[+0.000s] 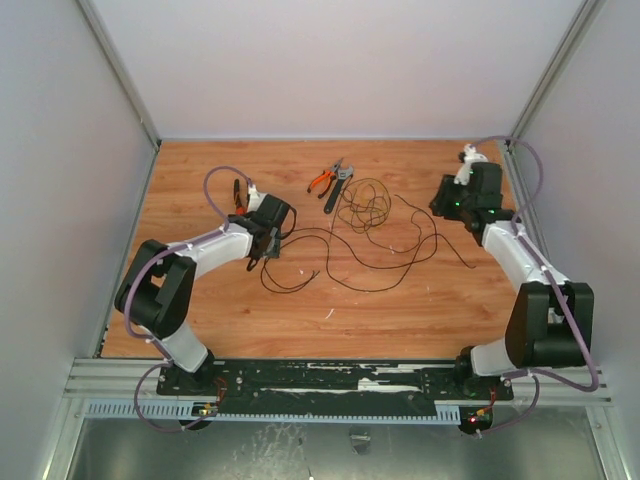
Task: Zip-tie the wires
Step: Place the cable at the center of the board.
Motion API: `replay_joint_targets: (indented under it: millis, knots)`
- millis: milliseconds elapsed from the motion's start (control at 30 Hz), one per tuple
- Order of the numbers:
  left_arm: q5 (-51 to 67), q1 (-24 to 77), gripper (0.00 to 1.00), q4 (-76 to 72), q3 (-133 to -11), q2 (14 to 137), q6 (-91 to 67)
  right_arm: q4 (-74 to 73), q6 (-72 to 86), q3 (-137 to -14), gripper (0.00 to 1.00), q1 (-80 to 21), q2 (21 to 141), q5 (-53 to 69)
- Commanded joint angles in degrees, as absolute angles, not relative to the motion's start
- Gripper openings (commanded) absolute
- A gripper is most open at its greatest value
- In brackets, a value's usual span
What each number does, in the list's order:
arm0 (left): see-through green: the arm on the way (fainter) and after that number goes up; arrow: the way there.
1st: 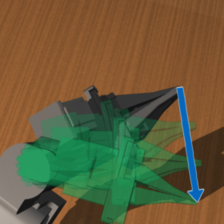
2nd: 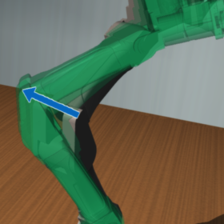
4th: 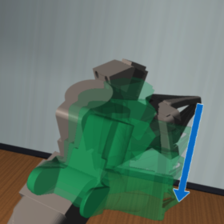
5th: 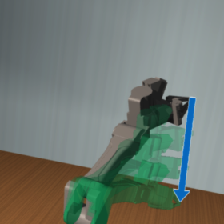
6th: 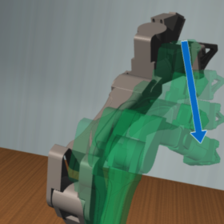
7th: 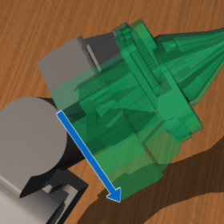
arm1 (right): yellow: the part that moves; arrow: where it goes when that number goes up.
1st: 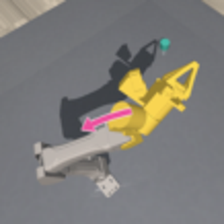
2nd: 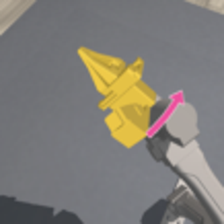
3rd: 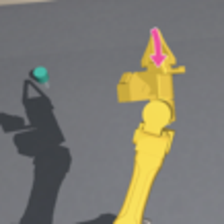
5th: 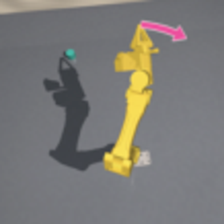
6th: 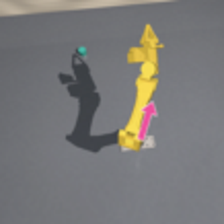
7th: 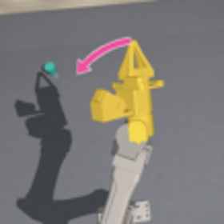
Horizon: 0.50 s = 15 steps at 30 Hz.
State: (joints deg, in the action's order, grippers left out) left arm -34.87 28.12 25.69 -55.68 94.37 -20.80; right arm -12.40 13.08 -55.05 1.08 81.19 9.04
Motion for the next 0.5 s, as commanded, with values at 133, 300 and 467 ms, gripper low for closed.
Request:
replay_joint_targets:
  millis: [133,300,467]
  knots:
    - [-29.11,27.80,0.93,24.41,-53.00,85.21,-21.45,-6.11,17.05,-66.56,0.40,-14.46,93.41,14.01]
    - [-24.94,27.35,0.97,21.77,-52.28,75.17,-21.88,-5.61,19.46,-73.01,0.39,-18.09,101.45,13.76]
    - [-19.39,26.61,0.98,15.74,-50.42,63.46,-21.89,-6.06,20.31,-76.25,0.39,-21.67,106.71,12.37]
